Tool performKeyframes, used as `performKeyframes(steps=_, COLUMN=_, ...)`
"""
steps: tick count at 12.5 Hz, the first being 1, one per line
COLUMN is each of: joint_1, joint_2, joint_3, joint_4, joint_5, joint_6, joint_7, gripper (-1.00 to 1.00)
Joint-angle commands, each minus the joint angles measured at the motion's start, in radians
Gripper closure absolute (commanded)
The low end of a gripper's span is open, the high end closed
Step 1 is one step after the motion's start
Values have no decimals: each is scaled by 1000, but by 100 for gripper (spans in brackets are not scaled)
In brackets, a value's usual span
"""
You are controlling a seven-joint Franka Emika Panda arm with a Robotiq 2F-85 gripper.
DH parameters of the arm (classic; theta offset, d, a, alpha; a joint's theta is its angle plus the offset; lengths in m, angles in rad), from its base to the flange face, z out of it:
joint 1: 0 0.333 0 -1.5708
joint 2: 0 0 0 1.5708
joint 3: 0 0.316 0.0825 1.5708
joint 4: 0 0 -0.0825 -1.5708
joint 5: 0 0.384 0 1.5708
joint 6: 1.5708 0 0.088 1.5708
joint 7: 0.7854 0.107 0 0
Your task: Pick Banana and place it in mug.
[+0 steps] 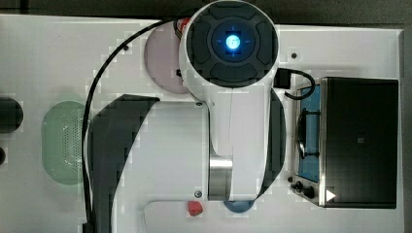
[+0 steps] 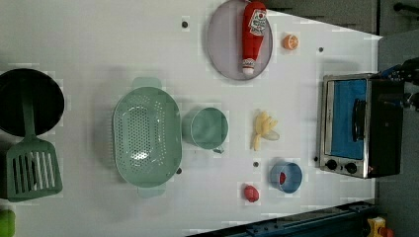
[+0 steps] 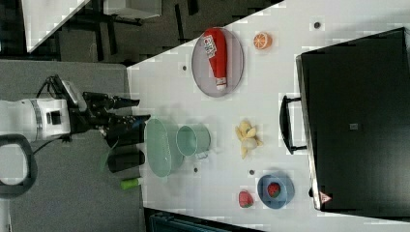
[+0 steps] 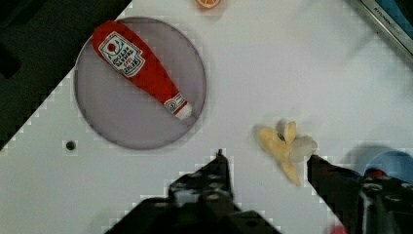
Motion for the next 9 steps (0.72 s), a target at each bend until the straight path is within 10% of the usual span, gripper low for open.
performKeyframes(steps=1, joint_1=-1, joint_2=-240, joint_3=-78, joint_4=-204, joint_5=-13, joint_6=-73, joint_7=-13, gripper=-57)
performKeyframes(steps=3, joint_1=-1, joint_2=-239, joint_3=-78, joint_4=-213, joint_5=-13, joint_6=-72, joint_7=-13, gripper=-99)
performKeyframes(steps=9, joint_1=5, joint_2=-159, joint_3=-73, joint_4=-311, joint_5=-13, joint_6=57, joint_7=-138, gripper=-100)
